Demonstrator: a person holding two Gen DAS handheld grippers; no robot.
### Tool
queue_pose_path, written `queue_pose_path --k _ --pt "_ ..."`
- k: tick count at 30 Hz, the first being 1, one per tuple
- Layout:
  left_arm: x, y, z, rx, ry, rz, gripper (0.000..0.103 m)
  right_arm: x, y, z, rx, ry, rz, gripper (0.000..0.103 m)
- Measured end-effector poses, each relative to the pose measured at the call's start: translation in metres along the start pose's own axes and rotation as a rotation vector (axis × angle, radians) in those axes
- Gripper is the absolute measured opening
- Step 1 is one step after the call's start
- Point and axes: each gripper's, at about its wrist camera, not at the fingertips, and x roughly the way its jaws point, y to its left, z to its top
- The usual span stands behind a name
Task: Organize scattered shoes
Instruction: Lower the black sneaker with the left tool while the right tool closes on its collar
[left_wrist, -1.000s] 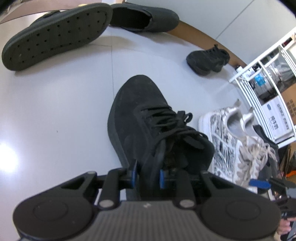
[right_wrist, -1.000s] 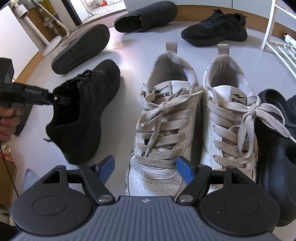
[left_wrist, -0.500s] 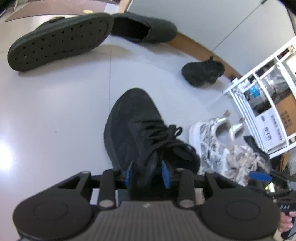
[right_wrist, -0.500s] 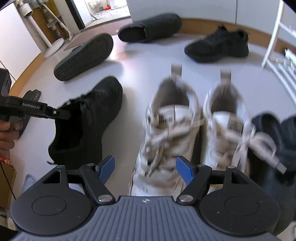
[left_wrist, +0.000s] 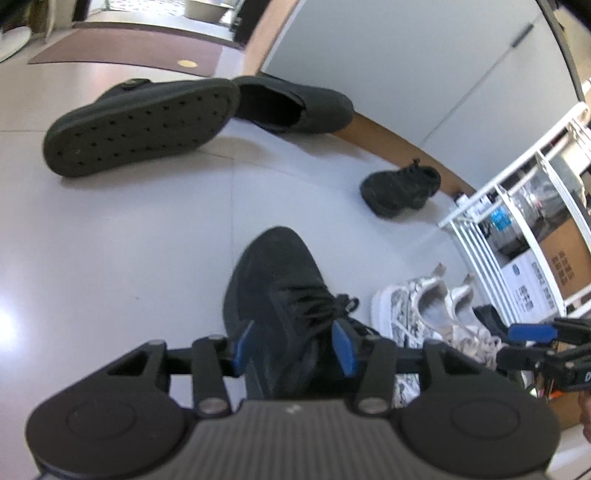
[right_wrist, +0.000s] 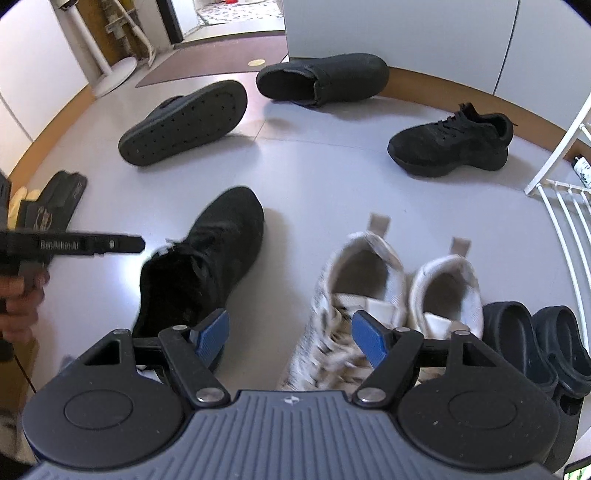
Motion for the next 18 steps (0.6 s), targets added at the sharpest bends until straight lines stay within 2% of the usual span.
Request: queue_pose_path --k 7,12,13,15,17,18 --pt "-0.013 0.025 0.001 -0.068 -0.048 0.015 0.054 0.029 0.043 0.016 0.122 -0.009 0.015 0.082" --pt "-0.015 0.030 0.004 -0.071 -0.059 0.038 0.055 0.049 0.067 0.015 0.124 -0.018 0.010 0.081" --pt "-0.016 0.030 0.004 -0.070 -0.065 0.033 0.056 0.053 0.074 0.014 0.095 -0.019 -0.011 0.076" --pt "-0.022 0.029 0.005 -0.064 -0.089 0.029 0.058 0.061 0.079 0.010 0.080 0.002 -0.026 0.060" --pt "-0.024 0.032 0.004 -0.083 -0.099 0.031 0.058 0.070 0.078 0.005 0.090 0.027 -0.025 0.039" --pt "-0.024 0.034 0.003 -0.091 -0.097 0.032 0.058 0.075 0.077 0.003 0.095 0.040 -0.025 0.037"
